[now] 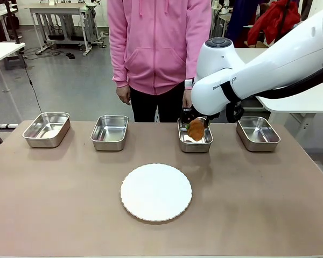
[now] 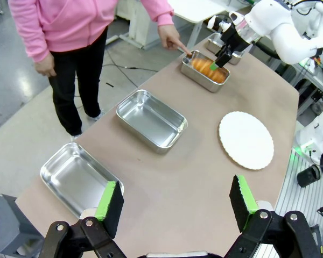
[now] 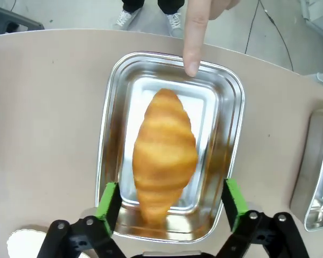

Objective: Place the bread in the container.
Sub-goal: Place the Butter Roll into the Airtight Container indicated by the human.

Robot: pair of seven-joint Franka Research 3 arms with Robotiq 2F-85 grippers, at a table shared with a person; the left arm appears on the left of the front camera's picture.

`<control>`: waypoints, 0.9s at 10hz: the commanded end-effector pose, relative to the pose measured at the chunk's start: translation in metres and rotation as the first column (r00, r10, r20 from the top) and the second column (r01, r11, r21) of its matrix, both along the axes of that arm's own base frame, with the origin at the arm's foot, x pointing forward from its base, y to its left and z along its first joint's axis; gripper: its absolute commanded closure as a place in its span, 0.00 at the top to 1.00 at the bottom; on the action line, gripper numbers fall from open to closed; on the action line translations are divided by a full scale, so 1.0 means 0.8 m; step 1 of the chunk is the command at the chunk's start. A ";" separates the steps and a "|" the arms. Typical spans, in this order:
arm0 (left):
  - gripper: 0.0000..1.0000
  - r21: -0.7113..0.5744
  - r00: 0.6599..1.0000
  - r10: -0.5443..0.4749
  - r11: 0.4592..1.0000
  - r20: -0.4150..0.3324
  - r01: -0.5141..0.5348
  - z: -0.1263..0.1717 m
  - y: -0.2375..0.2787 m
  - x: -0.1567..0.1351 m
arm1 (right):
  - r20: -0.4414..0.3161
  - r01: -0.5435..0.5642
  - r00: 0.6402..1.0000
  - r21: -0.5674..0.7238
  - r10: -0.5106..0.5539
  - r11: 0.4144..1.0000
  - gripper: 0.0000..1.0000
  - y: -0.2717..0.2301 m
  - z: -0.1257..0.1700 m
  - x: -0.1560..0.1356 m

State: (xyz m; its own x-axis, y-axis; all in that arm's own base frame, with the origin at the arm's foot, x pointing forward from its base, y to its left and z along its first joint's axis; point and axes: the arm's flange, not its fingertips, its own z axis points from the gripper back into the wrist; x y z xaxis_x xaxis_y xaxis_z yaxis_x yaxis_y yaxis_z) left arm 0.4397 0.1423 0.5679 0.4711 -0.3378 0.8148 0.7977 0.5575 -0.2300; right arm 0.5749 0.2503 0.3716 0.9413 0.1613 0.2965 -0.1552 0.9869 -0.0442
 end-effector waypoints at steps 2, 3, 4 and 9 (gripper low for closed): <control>1.00 0.000 1.000 -0.003 1.000 0.006 0.003 0.002 -0.001 -0.002 | 0.042 0.029 0.999 -0.009 -0.029 1.000 1.00 0.005 0.009 -0.007; 1.00 0.000 1.000 -0.003 1.000 0.006 0.003 0.002 -0.001 -0.002 | 0.045 0.027 0.999 -0.006 -0.027 1.000 1.00 0.006 0.014 -0.010; 1.00 0.000 1.000 -0.003 1.000 0.006 0.003 0.002 -0.001 -0.002 | 0.049 0.007 0.999 0.000 -0.007 1.000 1.00 0.010 0.017 -0.015; 1.00 0.000 1.000 -0.003 1.000 0.006 0.003 0.002 -0.001 -0.002 | 0.012 -0.004 1.000 0.004 0.004 1.000 1.00 0.004 0.009 -0.002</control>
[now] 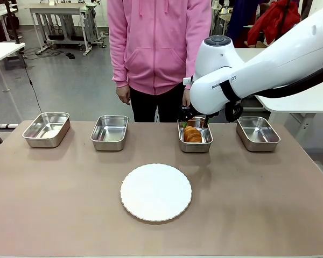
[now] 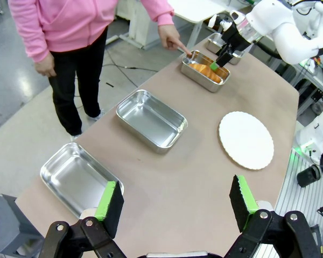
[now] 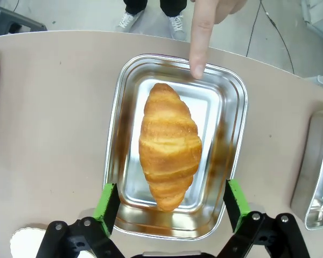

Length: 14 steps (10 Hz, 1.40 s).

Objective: Place the bread in the container.
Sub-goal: Place the Butter Roll into the Airtight Container indicated by the human.

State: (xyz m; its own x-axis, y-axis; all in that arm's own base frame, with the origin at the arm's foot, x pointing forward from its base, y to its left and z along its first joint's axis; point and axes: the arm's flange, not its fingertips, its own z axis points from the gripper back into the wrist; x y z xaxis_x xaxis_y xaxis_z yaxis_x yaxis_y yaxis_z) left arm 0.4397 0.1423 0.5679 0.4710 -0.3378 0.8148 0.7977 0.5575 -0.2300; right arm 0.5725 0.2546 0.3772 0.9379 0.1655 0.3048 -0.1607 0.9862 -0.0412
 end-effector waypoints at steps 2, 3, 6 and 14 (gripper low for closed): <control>1.00 0.000 1.000 -0.003 1.000 0.006 0.003 0.002 -0.001 -0.002 | 0.004 0.002 1.000 0.000 -0.002 1.000 1.00 -0.002 0.002 0.001; 1.00 0.000 1.000 -0.003 1.000 0.006 0.003 0.002 -0.001 -0.002 | 0.004 0.002 1.000 0.000 -0.002 1.000 1.00 -0.002 0.002 0.001; 1.00 0.000 1.000 -0.003 1.000 0.006 0.003 0.002 -0.001 -0.002 | 0.035 -0.008 0.999 0.041 0.006 0.999 1.00 -0.006 0.018 -0.013; 1.00 0.000 1.000 -0.003 1.000 0.006 0.003 0.002 -0.001 -0.002 | 0.251 -0.039 0.968 0.111 0.010 0.993 1.00 -0.163 0.105 -0.232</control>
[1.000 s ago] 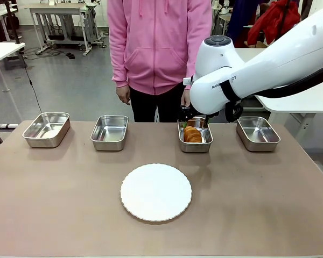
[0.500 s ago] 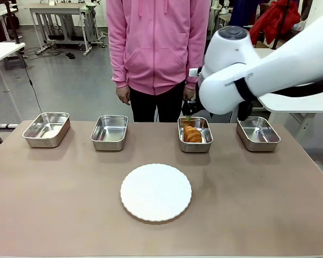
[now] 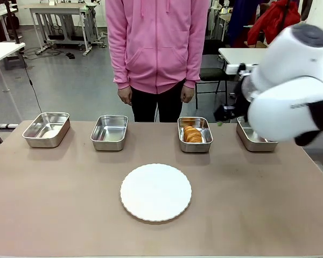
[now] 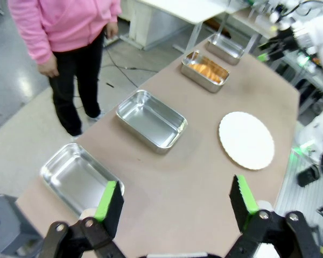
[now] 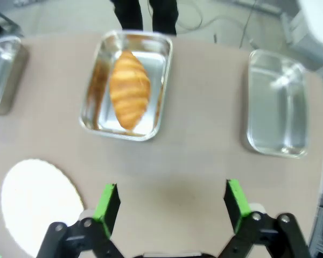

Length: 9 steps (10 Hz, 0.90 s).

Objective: Place the bread in the container.
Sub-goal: Place the Butter Roll into the Airtight Container indicated by the human.

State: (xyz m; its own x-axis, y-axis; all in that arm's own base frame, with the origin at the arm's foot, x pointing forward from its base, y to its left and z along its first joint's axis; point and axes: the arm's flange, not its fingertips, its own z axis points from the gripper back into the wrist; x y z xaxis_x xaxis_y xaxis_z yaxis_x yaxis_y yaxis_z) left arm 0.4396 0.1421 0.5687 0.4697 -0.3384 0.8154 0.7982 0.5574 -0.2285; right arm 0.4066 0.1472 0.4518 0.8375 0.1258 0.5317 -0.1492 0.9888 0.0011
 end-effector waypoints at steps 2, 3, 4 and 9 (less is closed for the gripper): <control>1.00 0.000 1.000 -0.003 1.000 0.005 0.003 0.001 -0.001 -0.002 | 0.001 -0.071 0.997 0.060 0.071 0.996 1.00 -0.045 0.016 -0.069; 1.00 0.000 1.000 -0.003 1.000 0.005 0.003 0.001 -0.001 -0.002 | -0.009 -0.083 0.996 0.065 0.084 0.994 1.00 -0.045 0.011 -0.081; 1.00 0.000 1.000 -0.003 1.000 0.005 0.003 0.001 -0.001 -0.002 | -0.006 -0.071 0.997 0.072 0.072 0.995 1.00 -0.044 0.009 -0.086; 1.00 0.000 1.000 -0.003 1.000 0.005 0.003 0.001 -0.001 -0.002 | 0.007 -0.042 0.999 0.049 0.042 0.998 1.00 -0.030 0.036 -0.052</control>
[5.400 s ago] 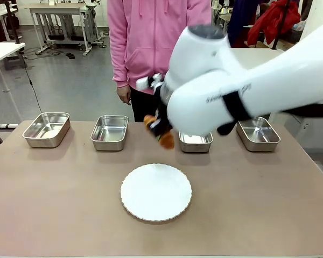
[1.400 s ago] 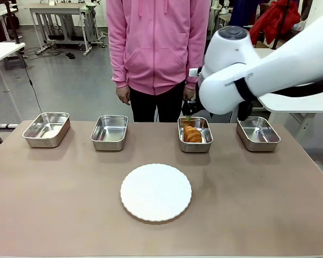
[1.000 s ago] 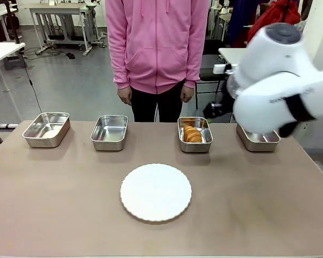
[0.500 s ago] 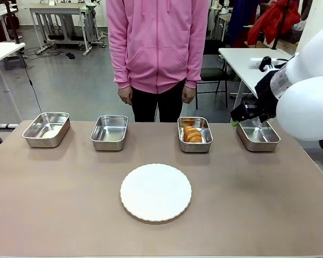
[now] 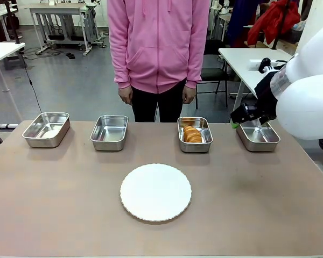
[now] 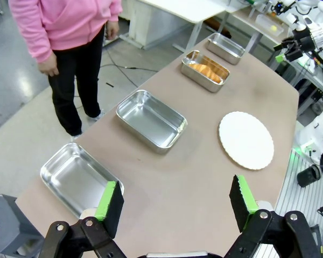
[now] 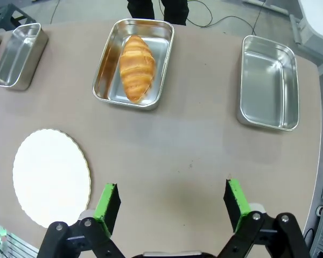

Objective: Place the bread in the container.
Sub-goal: Place the Butter Roll into the Airtight Container indicated by the human.

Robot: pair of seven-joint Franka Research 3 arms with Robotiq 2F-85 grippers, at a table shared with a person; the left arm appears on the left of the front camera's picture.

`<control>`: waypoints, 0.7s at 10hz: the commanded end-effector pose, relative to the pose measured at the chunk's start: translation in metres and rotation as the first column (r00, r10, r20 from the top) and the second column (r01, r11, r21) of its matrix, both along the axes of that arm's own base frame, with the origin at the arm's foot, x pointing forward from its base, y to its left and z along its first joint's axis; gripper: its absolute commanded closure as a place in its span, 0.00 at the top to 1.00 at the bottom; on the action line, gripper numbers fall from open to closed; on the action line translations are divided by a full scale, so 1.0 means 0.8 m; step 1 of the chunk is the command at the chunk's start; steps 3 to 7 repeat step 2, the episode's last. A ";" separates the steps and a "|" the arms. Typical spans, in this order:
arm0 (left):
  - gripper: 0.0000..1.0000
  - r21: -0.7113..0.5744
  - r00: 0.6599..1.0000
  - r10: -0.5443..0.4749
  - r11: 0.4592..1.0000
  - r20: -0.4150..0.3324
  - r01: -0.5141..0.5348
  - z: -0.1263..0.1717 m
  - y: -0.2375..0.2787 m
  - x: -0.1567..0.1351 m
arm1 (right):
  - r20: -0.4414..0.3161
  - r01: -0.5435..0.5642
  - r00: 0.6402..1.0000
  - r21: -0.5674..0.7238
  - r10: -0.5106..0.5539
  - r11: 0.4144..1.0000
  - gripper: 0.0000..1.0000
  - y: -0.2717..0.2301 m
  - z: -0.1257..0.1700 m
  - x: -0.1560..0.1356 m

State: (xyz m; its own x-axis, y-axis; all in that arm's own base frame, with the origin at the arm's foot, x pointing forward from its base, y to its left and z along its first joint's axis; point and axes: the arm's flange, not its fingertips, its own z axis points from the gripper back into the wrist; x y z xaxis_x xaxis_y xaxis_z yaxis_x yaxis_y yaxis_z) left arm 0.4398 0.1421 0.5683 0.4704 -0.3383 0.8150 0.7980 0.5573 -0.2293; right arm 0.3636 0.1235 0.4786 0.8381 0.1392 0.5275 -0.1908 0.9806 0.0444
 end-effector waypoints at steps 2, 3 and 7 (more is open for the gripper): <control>1.00 0.000 1.000 -0.002 1.000 0.006 0.002 0.002 -0.001 -0.002 | 0.017 0.001 1.000 0.007 -0.001 1.000 1.00 0.000 0.002 0.002; 1.00 0.000 1.000 -0.002 1.000 0.006 0.002 0.002 -0.001 -0.002 | 0.017 0.001 1.000 0.007 -0.001 1.000 1.00 0.000 0.002 0.002; 1.00 0.000 1.000 -0.002 1.000 0.006 0.002 0.002 -0.001 -0.002 | 0.017 0.001 1.000 0.007 -0.001 1.000 1.00 0.000 0.002 0.002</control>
